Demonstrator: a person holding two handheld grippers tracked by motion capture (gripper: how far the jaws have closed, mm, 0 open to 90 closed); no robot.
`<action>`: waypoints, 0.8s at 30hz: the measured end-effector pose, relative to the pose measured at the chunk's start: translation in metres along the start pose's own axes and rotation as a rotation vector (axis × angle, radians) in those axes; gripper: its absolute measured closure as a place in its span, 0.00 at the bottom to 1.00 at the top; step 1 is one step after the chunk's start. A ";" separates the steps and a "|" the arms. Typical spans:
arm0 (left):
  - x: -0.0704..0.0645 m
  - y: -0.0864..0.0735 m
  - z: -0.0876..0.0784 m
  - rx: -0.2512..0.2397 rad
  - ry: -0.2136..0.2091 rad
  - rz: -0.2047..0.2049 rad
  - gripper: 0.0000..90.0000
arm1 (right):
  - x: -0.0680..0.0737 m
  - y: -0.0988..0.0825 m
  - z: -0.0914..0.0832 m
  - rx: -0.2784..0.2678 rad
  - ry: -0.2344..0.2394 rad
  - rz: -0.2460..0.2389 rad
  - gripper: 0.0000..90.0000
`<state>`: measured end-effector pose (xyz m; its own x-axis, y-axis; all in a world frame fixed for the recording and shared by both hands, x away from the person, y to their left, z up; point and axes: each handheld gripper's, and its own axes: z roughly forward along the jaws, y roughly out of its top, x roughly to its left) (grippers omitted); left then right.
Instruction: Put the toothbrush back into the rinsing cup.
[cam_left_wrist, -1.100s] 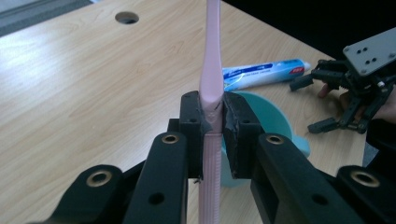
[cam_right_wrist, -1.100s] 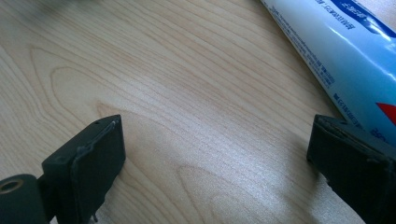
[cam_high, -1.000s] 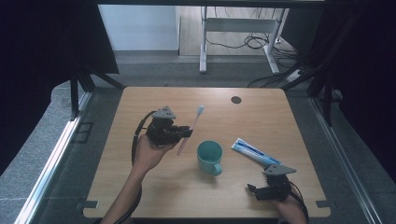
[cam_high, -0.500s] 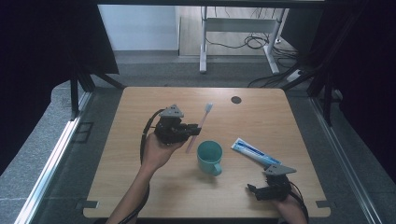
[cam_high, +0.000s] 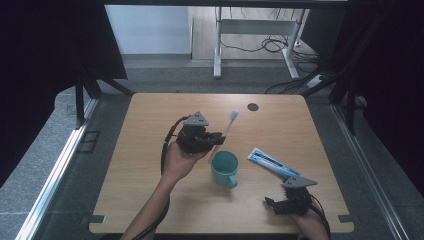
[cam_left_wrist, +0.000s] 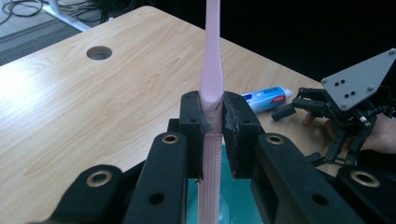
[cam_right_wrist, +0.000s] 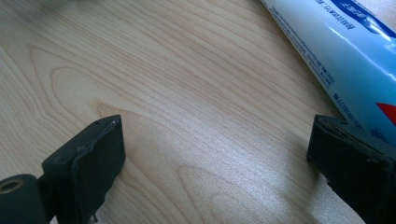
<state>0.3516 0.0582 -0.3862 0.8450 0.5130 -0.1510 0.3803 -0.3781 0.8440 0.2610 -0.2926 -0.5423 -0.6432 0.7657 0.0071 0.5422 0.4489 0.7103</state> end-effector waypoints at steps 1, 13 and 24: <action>-0.001 0.000 0.002 0.000 -0.001 -0.001 0.88 | 0.000 0.000 0.000 0.000 0.000 0.000 0.04; -0.008 0.001 0.019 0.007 -0.002 0.025 0.88 | 0.000 0.000 0.000 0.001 0.001 -0.001 0.04; -0.009 -0.012 0.030 0.006 -0.004 0.013 0.88 | 0.000 0.000 0.000 0.001 0.001 -0.001 0.04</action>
<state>0.3510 0.0347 -0.4101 0.8514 0.5050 -0.1416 0.3713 -0.3898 0.8427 0.2610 -0.2927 -0.5422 -0.6447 0.7644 0.0071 0.5419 0.4504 0.7096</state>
